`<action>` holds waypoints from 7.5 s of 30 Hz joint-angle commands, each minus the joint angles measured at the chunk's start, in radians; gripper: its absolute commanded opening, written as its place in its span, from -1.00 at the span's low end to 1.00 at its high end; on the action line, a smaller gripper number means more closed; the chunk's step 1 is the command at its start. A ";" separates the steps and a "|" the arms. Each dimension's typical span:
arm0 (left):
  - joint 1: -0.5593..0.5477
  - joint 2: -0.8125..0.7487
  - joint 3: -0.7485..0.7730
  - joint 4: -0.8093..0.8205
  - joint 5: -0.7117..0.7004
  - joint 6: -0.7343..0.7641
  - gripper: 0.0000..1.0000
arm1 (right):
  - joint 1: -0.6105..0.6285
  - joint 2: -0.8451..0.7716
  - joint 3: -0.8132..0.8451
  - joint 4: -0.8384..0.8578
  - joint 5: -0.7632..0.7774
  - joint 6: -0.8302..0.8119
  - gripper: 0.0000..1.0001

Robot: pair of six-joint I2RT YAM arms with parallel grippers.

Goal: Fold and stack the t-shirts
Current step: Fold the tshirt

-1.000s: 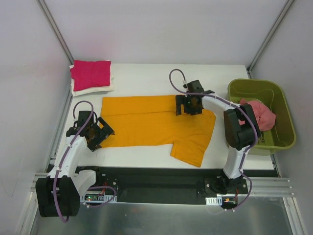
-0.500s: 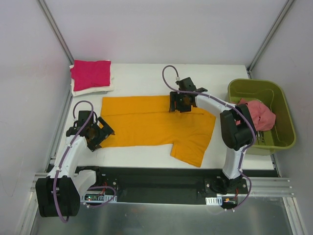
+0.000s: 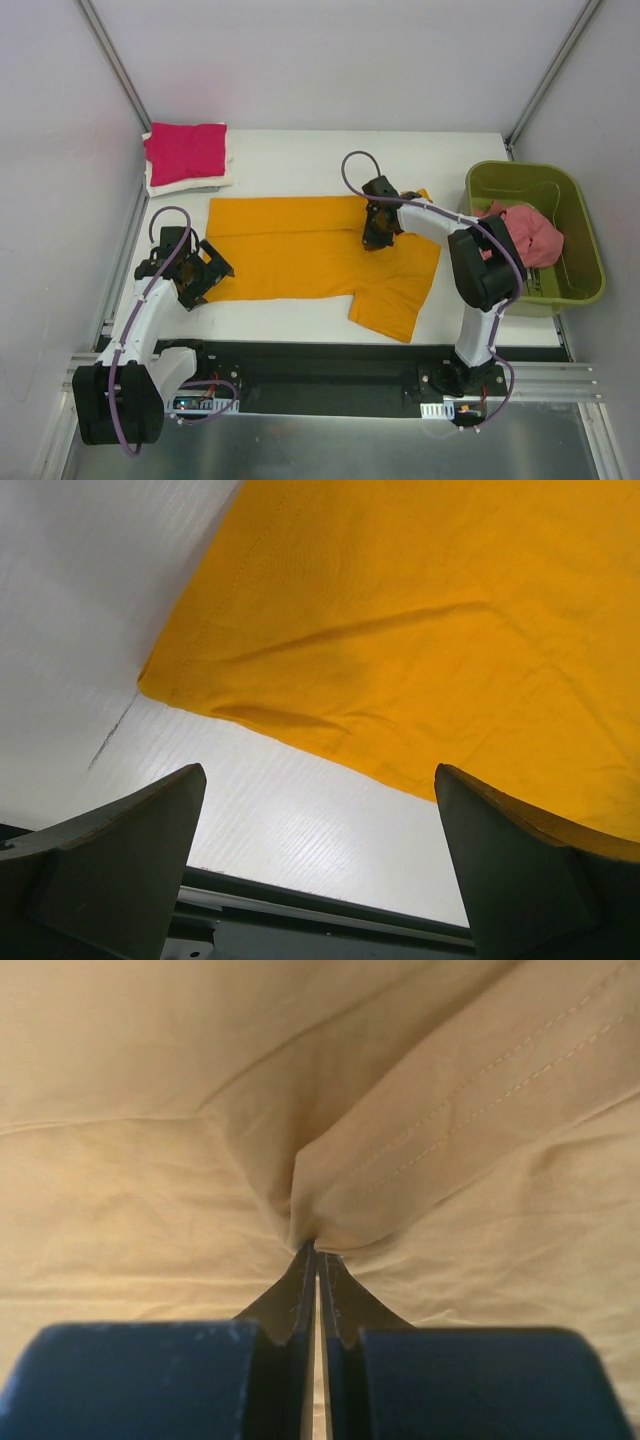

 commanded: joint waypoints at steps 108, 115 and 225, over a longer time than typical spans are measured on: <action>-0.013 0.434 0.283 0.148 0.128 0.005 0.99 | -0.125 -0.086 -0.036 -0.179 0.093 -0.053 0.96; -0.010 0.629 0.373 0.153 0.088 0.025 0.99 | -0.177 0.063 0.072 -0.160 0.037 -0.078 0.95; 0.024 0.002 0.068 -0.039 -0.201 -0.188 -1.00 | 0.259 -0.669 -0.207 -0.459 0.266 -0.145 -0.99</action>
